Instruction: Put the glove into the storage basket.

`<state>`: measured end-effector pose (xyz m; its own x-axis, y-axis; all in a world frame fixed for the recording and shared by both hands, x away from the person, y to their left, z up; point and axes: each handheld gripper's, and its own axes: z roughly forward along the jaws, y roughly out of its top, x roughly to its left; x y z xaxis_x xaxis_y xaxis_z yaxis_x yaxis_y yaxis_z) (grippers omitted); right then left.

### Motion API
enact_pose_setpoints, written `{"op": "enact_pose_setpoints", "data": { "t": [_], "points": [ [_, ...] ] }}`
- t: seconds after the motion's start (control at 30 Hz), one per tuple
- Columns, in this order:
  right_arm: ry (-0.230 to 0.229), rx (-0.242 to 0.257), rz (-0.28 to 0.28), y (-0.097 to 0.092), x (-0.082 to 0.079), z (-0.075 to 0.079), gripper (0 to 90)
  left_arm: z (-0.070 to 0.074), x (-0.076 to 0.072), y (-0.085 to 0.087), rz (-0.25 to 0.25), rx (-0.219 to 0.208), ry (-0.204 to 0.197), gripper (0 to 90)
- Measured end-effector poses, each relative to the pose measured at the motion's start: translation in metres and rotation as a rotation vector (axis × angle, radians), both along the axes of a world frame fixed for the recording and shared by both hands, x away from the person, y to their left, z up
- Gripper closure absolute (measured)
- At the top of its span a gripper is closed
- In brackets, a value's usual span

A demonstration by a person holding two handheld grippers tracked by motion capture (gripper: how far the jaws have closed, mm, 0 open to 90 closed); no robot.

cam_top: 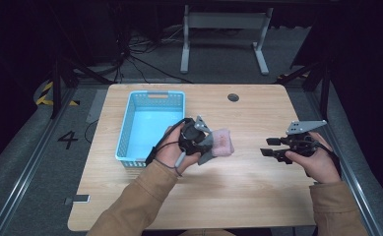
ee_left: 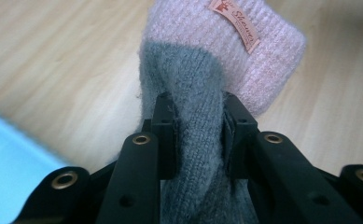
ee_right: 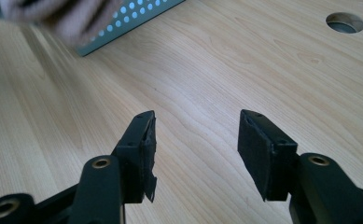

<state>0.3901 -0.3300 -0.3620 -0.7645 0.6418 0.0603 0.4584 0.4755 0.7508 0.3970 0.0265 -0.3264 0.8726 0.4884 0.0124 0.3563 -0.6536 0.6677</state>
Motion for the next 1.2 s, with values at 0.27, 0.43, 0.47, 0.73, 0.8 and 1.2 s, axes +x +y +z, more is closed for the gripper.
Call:
{"op": "enact_pose_setpoints", "data": {
  "t": [0.27,0.43,0.47,0.73,0.8,1.2],
  "points": [
    [0.012,-0.011,-0.013,-0.003,-0.004,-0.004,47.6,0.016,0.013,0.042,0.076,0.024,-0.033,71.5],
    [0.02,-0.016,-0.028,-0.005,-0.007,-0.006,47.6,0.017,0.027,0.069,0.114,0.033,-0.038,71.4],
    [0.02,-0.017,-0.027,-0.005,-0.007,-0.007,47.6,0.016,0.03,0.074,0.121,0.032,-0.036,71.3],
    [0.03,-0.024,-0.035,-0.006,-0.01,-0.011,47.3,0.002,0.056,0.103,0.167,0.038,-0.007,71.2],
    [0.032,-0.023,-0.04,-0.007,-0.011,-0.012,47.1,-0.004,0.063,0.108,0.176,0.041,-0.002,71.2],
    [0.04,-0.033,-0.049,-0.007,-0.014,-0.017,46.1,-0.04,0.096,0.123,0.195,0.082,0.053,71.0]
  ]
}}
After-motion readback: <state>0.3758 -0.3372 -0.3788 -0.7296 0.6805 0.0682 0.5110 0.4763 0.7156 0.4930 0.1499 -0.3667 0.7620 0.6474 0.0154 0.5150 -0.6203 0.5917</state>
